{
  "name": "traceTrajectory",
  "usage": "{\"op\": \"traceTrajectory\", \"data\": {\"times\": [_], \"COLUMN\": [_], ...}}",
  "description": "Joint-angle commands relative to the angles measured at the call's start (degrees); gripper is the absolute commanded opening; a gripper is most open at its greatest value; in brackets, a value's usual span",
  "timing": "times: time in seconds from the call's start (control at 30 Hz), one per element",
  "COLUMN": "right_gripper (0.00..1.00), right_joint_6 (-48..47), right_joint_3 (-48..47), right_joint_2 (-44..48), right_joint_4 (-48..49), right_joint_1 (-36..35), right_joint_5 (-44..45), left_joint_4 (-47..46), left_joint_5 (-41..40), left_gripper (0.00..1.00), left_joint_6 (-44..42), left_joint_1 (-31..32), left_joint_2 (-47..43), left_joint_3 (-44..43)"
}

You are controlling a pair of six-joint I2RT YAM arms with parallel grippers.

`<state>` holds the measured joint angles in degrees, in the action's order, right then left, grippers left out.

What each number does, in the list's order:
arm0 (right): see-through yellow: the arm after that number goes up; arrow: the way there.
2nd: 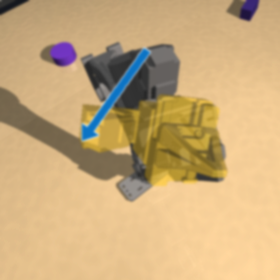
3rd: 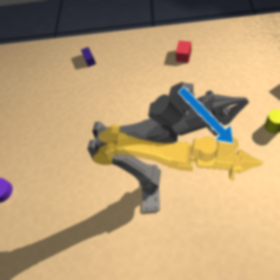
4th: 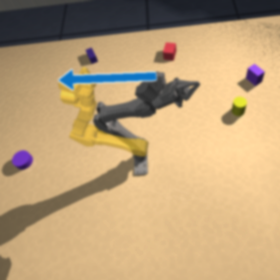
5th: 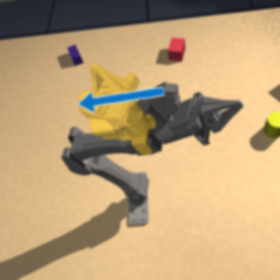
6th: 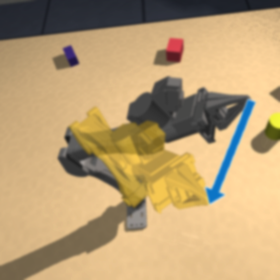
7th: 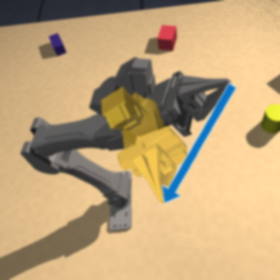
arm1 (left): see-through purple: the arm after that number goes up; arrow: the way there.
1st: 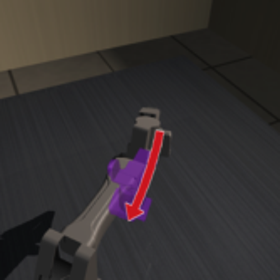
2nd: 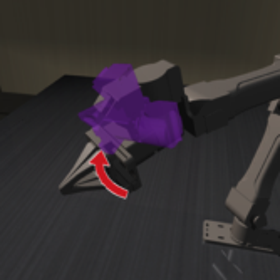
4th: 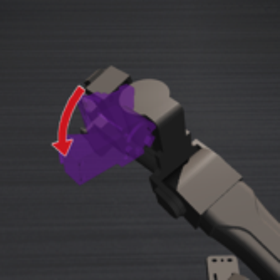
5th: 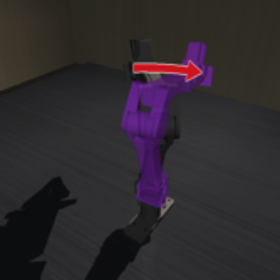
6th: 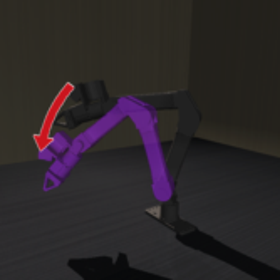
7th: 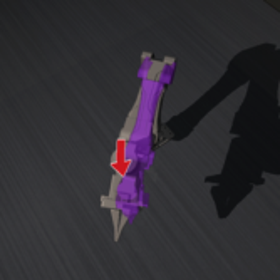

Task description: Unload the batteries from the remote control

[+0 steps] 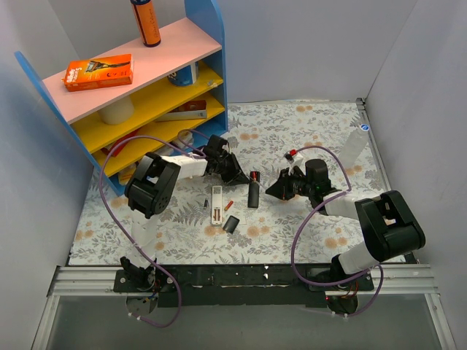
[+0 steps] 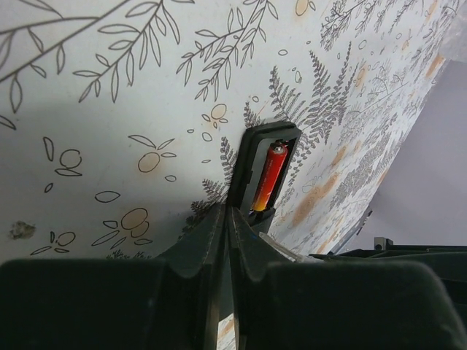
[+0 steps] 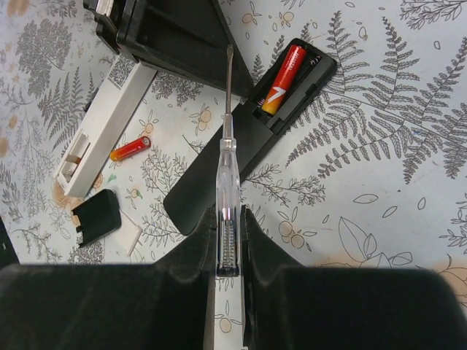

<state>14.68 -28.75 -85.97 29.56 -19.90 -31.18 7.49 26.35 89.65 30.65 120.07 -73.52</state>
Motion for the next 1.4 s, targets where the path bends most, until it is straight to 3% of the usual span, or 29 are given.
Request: {"op": "traceTrajectory", "data": {"times": [0.0, 0.13, 0.33, 0.47, 0.73, 1.37], "right_gripper": [0.01, 0.01, 0.01, 0.01, 0.01, 0.01], "right_joint_6": [-0.7, -1.1, -8.0, -11.1, -14.3, -13.6], "right_joint_3": [-2.2, -4.4, -11.1, -14.0, -19.5, -21.5], "right_joint_2": [1.3, 2.5, 5.6, 6.8, 3.8, -1.1], "right_joint_4": [-1.2, -5.0, -21.0, -25.5, -35.4, -35.1], "right_joint_1": [-0.2, -0.2, -0.1, -0.1, -0.4, -3.4], "right_joint_5": [-1.8, -1.3, 8.7, 13.2, 17.6, 14.8], "left_joint_4": [5.6, 6.9, 8.3, 8.0, 7.0, 6.2], "left_joint_5": [-4.4, -5.7, -6.5, -6.2, -5.1, -2.1], "left_gripper": [0.08, 0.11, 0.19, 0.22, 0.2, 0.2], "left_joint_6": [-1.2, -2.0, -2.5, -2.3, -1.2, -2.1], "left_joint_1": [0.7, 0.6, 0.5, 0.4, 0.1, -0.6], "left_joint_2": [-1.3, -2.6, -4.3, -5.1, -4.0, -0.5], "left_joint_3": [3.0, 2.0, 0.9, 0.8, -1.3, -5.3]}}
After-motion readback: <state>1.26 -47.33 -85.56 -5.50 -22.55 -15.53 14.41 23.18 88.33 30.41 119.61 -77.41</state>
